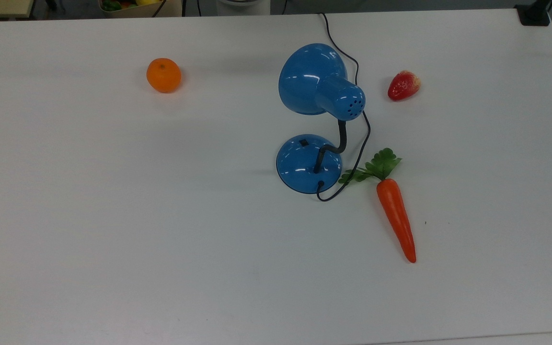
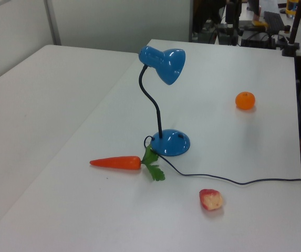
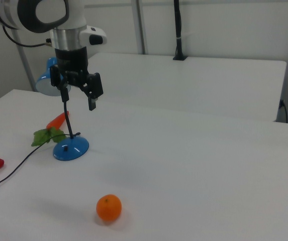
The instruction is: Turn on desk lamp
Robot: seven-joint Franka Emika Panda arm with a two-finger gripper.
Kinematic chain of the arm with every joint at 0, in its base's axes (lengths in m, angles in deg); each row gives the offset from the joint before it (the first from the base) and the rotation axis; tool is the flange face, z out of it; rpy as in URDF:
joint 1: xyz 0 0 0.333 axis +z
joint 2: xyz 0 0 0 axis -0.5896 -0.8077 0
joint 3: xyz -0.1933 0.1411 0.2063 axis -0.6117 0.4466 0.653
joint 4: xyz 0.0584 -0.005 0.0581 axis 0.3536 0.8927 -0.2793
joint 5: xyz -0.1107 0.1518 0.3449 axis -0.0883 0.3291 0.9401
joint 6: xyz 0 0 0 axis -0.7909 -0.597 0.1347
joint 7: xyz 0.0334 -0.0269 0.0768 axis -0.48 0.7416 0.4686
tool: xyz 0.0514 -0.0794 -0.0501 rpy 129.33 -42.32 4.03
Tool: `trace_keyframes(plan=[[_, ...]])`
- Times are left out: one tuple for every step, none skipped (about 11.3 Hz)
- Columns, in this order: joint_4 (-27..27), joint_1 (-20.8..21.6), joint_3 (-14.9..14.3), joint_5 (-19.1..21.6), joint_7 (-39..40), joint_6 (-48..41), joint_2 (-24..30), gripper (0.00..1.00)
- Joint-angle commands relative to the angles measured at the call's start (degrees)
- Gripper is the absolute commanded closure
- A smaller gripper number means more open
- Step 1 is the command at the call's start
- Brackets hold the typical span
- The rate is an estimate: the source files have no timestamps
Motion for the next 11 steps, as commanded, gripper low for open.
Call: trace_keyframes(plan=[[1.0, 0.2, -1.3, 0.4, 0.3, -0.4, 0.3, 0.00], [0.9, 0.2, -1.3, 0.6, 0.4, -0.1, 0.2, 0.00], [0.6, -0.1, -1.4, 1.0, 0.7, 0.0, 0.2, 0.00], [0.6, -0.2, -1.4, 0.9, 0.5, -0.2, 0.2, 0.00], [0.8, 0.0, -1.4, 1.0, 0.5, -0.5, -0.1, 0.00], [0.8, 0.1, -1.4, 1.0, 0.4, -0.5, -0.3, 0.00], [0.6, -0.2, -1.4, 1.1, 0.4, -0.4, -0.5, 0.00], [0.6, -0.2, -1.4, 1.1, 0.4, -0.4, -0.6, 0.00], [0.6, -0.2, -1.4, 1.1, 0.4, -0.4, -1.0, 0.00], [0.6, -0.2, -1.4, 1.2, 1.0, -0.3, -1.0, 0.00], [0.5, 0.0, -1.4, 1.8, 0.5, -0.5, -1.4, 0.01]])
